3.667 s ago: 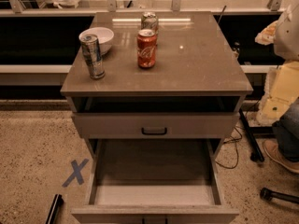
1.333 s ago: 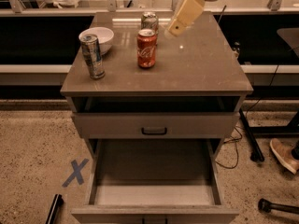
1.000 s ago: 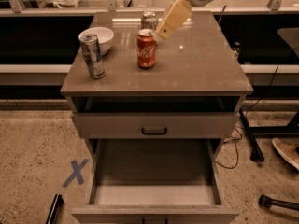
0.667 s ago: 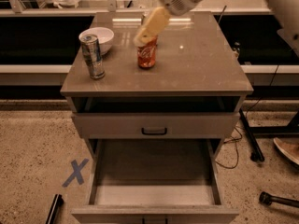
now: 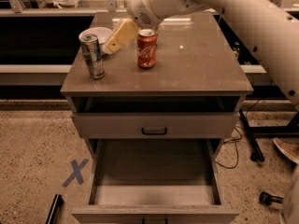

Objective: Place redbull can into middle drawer

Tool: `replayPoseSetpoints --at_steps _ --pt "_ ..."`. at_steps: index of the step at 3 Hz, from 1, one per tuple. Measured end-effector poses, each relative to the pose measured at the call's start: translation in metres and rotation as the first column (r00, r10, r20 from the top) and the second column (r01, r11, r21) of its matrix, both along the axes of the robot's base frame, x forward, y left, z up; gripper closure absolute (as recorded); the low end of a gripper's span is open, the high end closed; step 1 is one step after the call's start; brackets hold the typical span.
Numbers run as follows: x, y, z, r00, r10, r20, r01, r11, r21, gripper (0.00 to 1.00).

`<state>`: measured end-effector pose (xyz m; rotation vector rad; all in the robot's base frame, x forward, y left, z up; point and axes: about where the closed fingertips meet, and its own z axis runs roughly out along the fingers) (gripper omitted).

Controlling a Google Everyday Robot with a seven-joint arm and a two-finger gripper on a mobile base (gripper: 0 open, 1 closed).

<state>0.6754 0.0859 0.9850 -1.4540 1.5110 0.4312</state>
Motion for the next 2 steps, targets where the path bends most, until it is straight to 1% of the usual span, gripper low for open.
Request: replayPoseSetpoints --at_steps 1,2 --pt "-0.011 0.047 -0.018 0.9961 0.074 -0.048 -0.072 0.997 0.037 0.0" --pt "-0.018 0.081 -0.039 0.9872 0.122 -0.103 -0.116 0.991 0.064 0.0"
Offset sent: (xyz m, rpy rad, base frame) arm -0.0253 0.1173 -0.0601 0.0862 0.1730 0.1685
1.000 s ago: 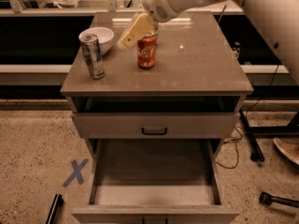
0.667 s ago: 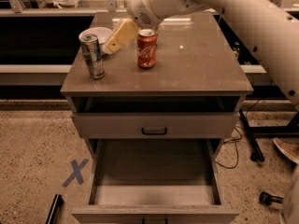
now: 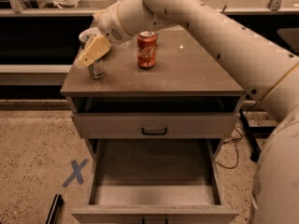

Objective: Place redbull can into middle drawer

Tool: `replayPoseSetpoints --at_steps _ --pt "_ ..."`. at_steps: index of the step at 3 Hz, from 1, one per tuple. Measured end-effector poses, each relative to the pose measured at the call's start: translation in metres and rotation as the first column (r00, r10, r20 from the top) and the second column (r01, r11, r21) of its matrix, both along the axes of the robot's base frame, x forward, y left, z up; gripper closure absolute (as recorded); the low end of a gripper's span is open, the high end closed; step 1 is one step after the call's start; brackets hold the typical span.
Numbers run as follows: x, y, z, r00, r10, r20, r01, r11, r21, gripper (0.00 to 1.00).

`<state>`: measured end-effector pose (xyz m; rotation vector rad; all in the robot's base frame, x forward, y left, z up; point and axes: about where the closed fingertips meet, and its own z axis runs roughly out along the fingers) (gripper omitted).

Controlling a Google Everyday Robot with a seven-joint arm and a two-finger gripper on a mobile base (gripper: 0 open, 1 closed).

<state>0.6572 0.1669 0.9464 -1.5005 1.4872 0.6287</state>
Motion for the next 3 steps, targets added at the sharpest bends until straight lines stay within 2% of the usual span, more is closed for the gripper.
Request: replayPoseSetpoints --at_steps 1,3 --pt "0.002 0.0136 -0.012 0.9988 -0.003 -0.049 0.003 1.0 0.016 0.0" --pt "0.0051 0.0195 -0.0213 0.9937 -0.018 -0.11 0.024 0.998 0.051 0.0"
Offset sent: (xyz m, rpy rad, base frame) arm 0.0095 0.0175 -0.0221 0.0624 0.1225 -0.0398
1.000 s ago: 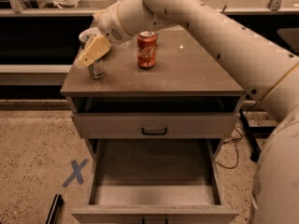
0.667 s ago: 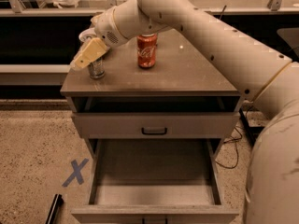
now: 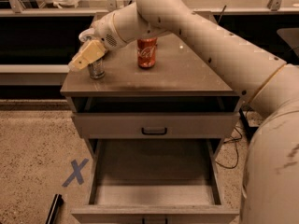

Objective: Place redbull can into middle drawer

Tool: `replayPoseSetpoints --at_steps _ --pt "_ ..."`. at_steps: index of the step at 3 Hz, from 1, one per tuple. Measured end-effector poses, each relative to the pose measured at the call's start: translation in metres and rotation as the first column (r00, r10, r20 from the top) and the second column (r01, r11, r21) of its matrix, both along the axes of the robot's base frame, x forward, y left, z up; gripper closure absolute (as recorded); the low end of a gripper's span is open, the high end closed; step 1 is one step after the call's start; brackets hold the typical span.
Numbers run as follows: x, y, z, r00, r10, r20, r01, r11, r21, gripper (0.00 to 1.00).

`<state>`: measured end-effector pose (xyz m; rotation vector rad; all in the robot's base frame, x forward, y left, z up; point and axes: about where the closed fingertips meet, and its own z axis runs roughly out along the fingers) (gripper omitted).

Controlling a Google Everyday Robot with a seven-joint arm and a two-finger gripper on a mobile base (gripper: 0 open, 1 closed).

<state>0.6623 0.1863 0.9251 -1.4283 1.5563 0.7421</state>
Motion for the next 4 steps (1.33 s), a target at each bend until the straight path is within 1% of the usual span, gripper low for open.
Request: replayPoseSetpoints --at_steps 1,3,4 --pt "0.0 0.0016 -0.0016 0.9999 -0.003 -0.017 0.003 1.0 0.01 0.17" --pt "-0.0033 0.0083 0.0021 0.9984 0.017 -0.053 -0.014 0.999 0.049 0.63" --pt "-0.0053 0.0077 0.0074 0.9986 0.019 -0.049 -0.016 0.998 0.059 0.87"
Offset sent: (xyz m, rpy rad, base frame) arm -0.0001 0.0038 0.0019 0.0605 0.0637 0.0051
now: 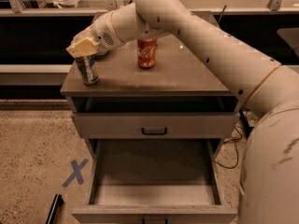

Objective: Place redbull can into middle drawer

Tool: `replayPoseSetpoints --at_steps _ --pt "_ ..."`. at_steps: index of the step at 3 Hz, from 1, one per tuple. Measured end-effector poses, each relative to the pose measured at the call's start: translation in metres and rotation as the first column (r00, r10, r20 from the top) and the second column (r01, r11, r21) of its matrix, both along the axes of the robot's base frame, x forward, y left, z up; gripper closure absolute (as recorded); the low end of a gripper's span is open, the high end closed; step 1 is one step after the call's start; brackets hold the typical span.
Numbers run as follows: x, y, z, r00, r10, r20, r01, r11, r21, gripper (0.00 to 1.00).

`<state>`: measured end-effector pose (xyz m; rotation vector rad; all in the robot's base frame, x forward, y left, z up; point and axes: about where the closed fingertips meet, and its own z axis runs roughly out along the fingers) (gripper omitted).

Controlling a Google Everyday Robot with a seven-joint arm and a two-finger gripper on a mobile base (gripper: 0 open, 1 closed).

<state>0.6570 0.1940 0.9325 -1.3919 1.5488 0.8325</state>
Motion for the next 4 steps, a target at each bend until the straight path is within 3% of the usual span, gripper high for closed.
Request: replayPoseSetpoints --at_steps 1,2,3,4 --pt "0.0 -0.002 0.003 1.0 0.001 0.006 -0.001 1.0 0.008 1.0" --pt "-0.002 -0.025 0.027 0.9989 -0.008 0.045 0.005 0.998 0.065 1.0" --pt "-0.037 -0.069 0.056 0.996 0.005 0.089 -0.015 0.993 0.113 1.0" --pt "-0.078 -0.13 0.045 0.9974 -0.01 0.071 0.007 0.999 0.036 1.0"
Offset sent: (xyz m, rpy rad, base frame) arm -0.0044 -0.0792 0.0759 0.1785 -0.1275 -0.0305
